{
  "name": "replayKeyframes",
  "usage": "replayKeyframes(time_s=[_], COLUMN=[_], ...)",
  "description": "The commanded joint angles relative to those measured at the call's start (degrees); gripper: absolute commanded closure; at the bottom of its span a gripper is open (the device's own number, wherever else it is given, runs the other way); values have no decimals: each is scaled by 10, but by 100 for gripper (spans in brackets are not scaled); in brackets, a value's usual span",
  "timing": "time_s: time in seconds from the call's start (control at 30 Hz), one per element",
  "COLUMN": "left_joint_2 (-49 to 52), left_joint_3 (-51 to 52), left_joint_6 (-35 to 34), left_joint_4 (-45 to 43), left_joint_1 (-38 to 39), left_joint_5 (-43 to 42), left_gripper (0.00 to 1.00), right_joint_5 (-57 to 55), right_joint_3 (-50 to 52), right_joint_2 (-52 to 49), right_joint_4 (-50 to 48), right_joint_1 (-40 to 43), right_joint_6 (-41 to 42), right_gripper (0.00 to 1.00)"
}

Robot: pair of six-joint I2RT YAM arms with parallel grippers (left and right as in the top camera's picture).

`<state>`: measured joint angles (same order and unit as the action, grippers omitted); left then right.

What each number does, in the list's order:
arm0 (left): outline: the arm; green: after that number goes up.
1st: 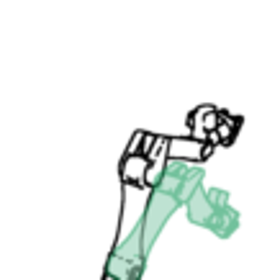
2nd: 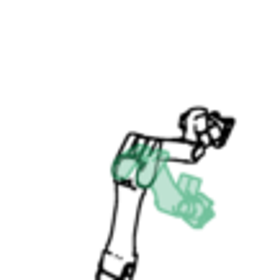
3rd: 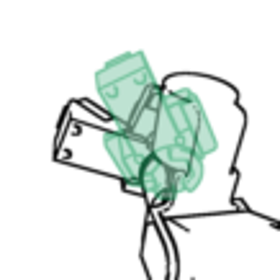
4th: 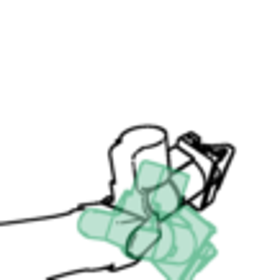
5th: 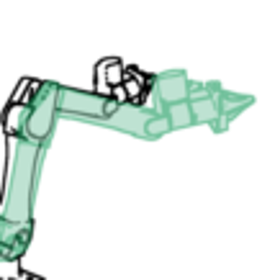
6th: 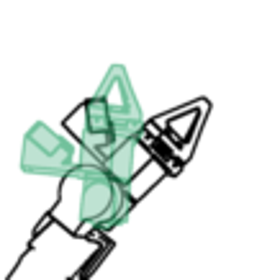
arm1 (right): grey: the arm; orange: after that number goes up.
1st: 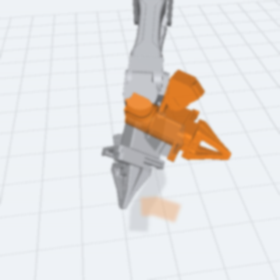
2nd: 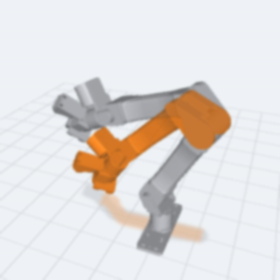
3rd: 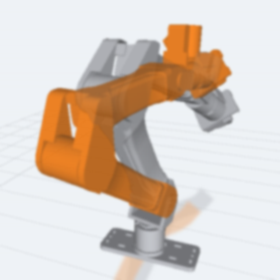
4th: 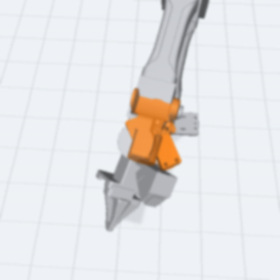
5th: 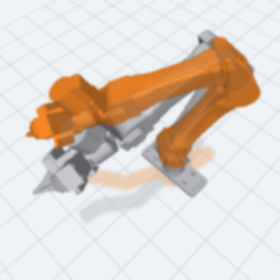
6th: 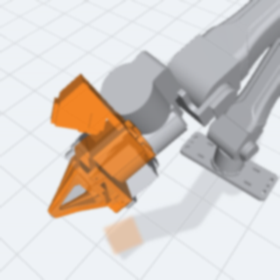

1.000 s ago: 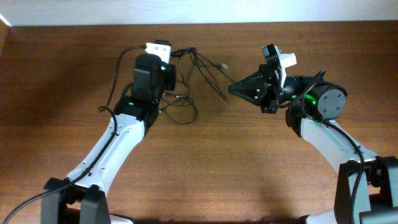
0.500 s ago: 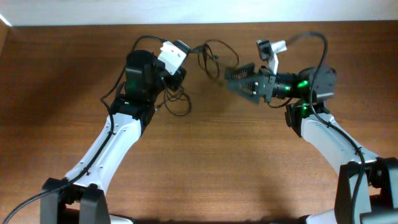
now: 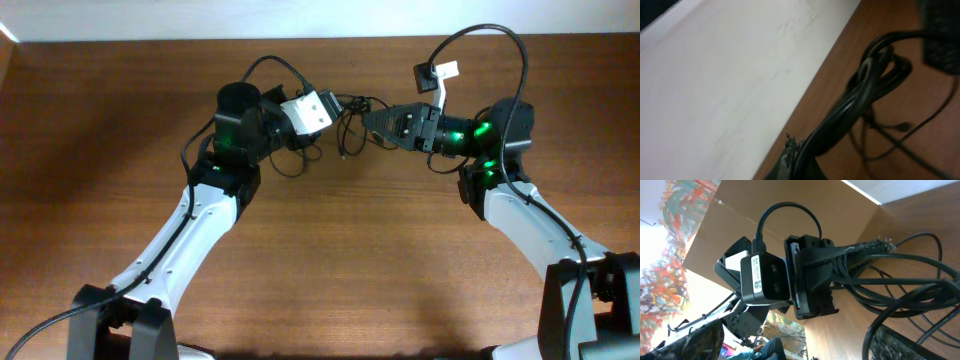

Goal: Untangle cables

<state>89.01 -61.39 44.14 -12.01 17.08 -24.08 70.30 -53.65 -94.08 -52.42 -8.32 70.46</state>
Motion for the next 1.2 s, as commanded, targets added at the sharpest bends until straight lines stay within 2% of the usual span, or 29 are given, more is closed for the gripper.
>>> replayKeyframes(time_s=[0.0,0.07,0.17,0.43,0.53,0.7,0.77,0.9,1.0,1.03,1.07,1.17], left_joint_2=[-8,-8,-8,-8,-8,-8,-7,-7,-7,-7,-7,-7], left_joint_3=[-3,-3,-3,-3,-3,-3,-3,-3,-3,-3,-3,-3], left_joint_6=[27,27,27,27,27,55,57,57,57,57,57,57], left_joint_4=[-9,-8,-8,-8,-9,-8,-9,-9,-10,-10,-9,-7], left_joint_1=[1,8,18,20,21,22,24,24,37,39,43,46], left_joint_5=[44,44,45,39,33,7,7,5,-18,-18,-18,-16], left_gripper=[100,100,100,100,100,100,100,100,100,100,100,100], right_joint_5=[-3,-10,-20,-62,-121,-157,-160,-160,-166,-167,-168,-168], right_joint_3=[-6,-6,-6,-6,-6,-6,-6,-6,-6,-6,-6,-6], right_joint_2=[3,3,3,2,1,1,1,1,1,1,1,1], right_joint_4=[-1,0,0,6,71,81,82,82,82,82,82,82], right_joint_1=[-9,-20,-40,-45,-45,-45,-45,-45,-45,-45,-45,-45], right_joint_6=[6,5,5,5,5,26,26,27,27,27,27,27], right_gripper=[7,7,17,25,30,42,53,59,59,58,52,50])
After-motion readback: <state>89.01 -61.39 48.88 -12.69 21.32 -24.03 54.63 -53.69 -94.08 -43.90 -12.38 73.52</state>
